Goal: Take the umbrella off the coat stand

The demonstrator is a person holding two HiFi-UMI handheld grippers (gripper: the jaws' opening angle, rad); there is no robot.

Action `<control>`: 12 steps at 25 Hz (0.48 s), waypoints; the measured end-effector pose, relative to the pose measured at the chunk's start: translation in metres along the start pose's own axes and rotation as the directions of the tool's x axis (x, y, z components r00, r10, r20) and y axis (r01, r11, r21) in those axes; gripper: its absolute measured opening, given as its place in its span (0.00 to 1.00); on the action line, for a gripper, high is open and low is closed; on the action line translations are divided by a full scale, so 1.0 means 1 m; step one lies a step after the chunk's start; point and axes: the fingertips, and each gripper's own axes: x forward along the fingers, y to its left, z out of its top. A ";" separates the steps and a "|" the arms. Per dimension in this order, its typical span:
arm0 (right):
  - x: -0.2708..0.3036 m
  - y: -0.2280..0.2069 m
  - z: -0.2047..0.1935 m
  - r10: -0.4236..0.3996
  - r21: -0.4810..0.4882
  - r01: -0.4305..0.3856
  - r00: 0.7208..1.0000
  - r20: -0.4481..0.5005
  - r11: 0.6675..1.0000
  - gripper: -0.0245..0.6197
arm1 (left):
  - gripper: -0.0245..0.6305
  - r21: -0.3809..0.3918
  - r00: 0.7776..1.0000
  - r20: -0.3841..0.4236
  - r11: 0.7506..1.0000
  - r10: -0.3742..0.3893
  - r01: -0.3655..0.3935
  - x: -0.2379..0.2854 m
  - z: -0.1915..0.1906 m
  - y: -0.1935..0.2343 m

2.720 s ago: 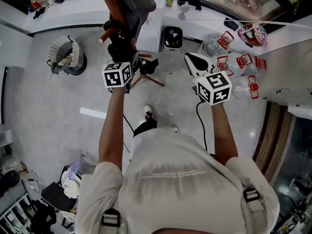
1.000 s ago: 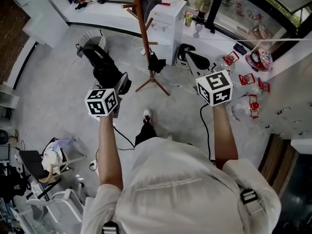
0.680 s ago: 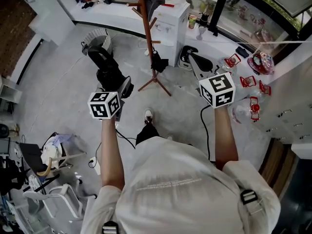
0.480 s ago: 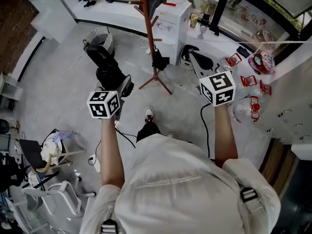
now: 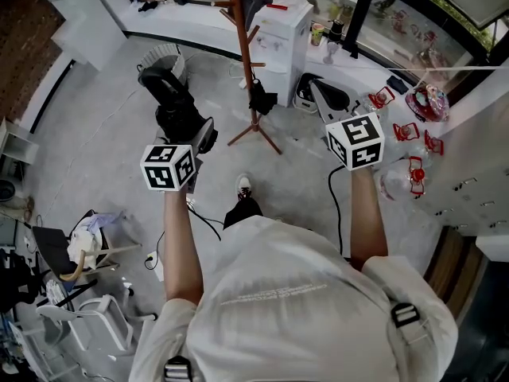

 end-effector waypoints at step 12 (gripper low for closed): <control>0.015 -0.009 -0.003 0.010 -0.017 -0.010 1.000 -0.008 1.000 0.06 | 0.52 0.002 1.000 -0.003 1.000 -0.004 0.004 0.013 0.006 0.001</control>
